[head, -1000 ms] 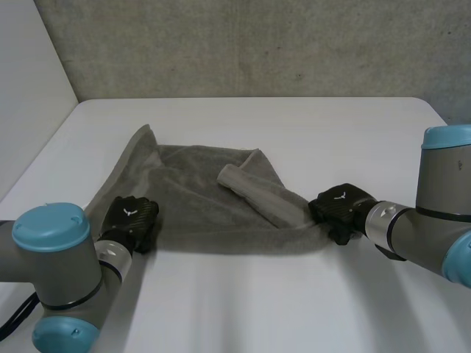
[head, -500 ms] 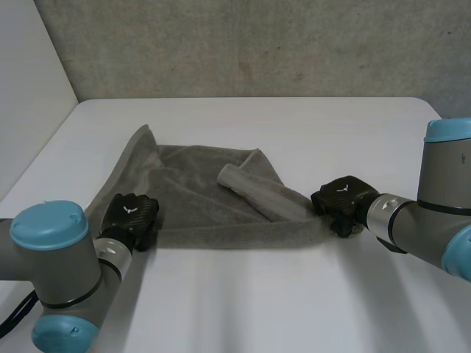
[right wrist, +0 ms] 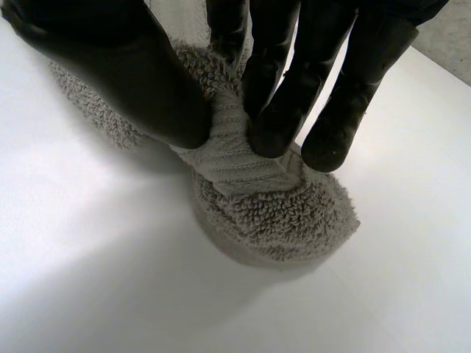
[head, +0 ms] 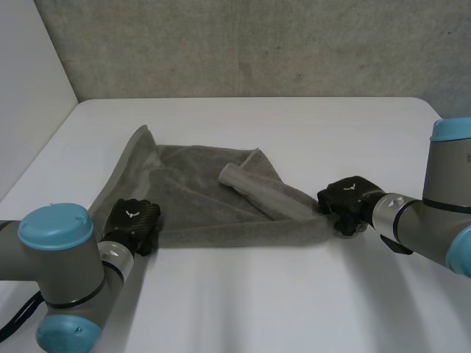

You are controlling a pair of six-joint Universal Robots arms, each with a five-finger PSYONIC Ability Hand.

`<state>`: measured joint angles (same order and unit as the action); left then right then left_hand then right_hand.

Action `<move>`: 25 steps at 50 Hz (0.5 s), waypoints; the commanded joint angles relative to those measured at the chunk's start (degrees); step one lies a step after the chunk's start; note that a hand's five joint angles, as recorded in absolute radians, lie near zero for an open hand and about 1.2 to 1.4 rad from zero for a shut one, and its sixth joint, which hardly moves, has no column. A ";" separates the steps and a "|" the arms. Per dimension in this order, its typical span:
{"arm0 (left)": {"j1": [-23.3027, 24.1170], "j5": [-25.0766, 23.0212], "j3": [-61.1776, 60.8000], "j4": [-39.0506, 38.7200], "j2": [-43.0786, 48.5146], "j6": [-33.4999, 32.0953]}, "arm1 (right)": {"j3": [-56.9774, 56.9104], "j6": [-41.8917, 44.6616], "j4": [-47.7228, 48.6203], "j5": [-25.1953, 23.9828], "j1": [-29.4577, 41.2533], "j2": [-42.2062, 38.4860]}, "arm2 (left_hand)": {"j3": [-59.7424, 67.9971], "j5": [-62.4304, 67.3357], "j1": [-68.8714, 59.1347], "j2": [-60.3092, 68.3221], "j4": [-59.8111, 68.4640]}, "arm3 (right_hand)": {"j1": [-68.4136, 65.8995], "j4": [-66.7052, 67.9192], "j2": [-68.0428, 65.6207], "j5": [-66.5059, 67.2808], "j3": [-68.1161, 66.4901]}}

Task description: Fold the towel.

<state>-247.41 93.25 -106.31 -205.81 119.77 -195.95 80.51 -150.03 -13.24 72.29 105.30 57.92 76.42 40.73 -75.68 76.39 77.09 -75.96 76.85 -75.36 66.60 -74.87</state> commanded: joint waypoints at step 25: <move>-5.01 -6.76 2.60 2.08 -30.12 1.88 | -13.63 -8.79 -9.17 -5.58 -0.53 21.71 | 3.58 29.27 -4.32 3.61 2.91 | -4.04 3.15 -4.64 3.40 -5.13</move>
<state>-252.45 89.20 -105.95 -204.11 97.86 -195.32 71.59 -153.12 -22.11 68.37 105.20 72.87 76.80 40.73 -76.56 76.96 77.67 -75.96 76.86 -75.36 66.60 -74.87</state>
